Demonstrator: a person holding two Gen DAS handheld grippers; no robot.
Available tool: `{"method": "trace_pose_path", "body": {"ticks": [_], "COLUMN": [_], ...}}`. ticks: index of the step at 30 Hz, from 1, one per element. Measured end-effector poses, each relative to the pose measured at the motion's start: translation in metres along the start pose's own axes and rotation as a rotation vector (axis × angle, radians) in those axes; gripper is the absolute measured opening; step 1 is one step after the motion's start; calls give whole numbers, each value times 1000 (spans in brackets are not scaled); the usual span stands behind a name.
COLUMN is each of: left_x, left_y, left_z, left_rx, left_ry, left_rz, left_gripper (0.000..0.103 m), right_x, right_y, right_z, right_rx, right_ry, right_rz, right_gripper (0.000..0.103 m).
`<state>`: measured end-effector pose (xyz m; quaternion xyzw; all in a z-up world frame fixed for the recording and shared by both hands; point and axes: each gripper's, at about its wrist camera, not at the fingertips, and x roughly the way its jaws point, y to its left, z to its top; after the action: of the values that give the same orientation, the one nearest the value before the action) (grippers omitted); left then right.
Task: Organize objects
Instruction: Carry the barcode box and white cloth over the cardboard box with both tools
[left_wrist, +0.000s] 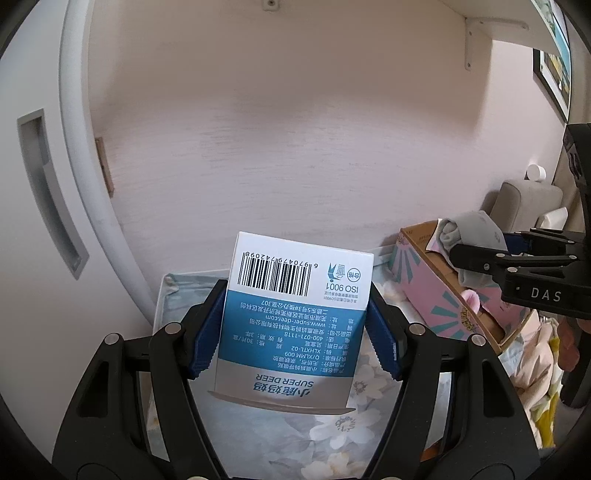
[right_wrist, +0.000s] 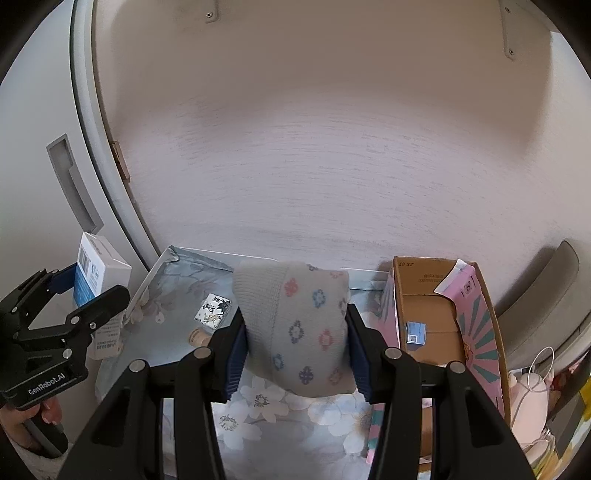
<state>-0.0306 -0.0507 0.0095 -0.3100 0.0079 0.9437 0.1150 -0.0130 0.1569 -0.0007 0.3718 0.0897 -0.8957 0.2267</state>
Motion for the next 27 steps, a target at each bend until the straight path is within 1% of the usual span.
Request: {"method": "trace_pose_path", "body": {"ticks": [6,10,13,16,17,22,27], "left_x": [16,37,56,80,84,121,166], "left_y": [-8,-20,-32,-51,-65,-108,-163], "left_z": [13,33,49,67,72,95,107], "left_rx": [20,58,89,131,151,227,314], "left_ry": [19,23,25,35,41,59,112], "left_rz": [-31,-72,-107,-156,-182,-269,-364], "left_gripper": [67,67,67,67,67,67,67], "right_x": [1,0,0,0,-1,-1,3], "right_y": [-10,-24,-42,-62,-69,-104,-145], "right_z": [4,9,14,16,16,10,-7], "right_rx": [15,35,61,92,103,166,252], "right_ry": [3,-2,-4,-2,-1,15,53], "right_rz": [-8,-31,-60,-91,-103,-161,-214], "right_gripper": [45,45,45,45,45,45,45]}}
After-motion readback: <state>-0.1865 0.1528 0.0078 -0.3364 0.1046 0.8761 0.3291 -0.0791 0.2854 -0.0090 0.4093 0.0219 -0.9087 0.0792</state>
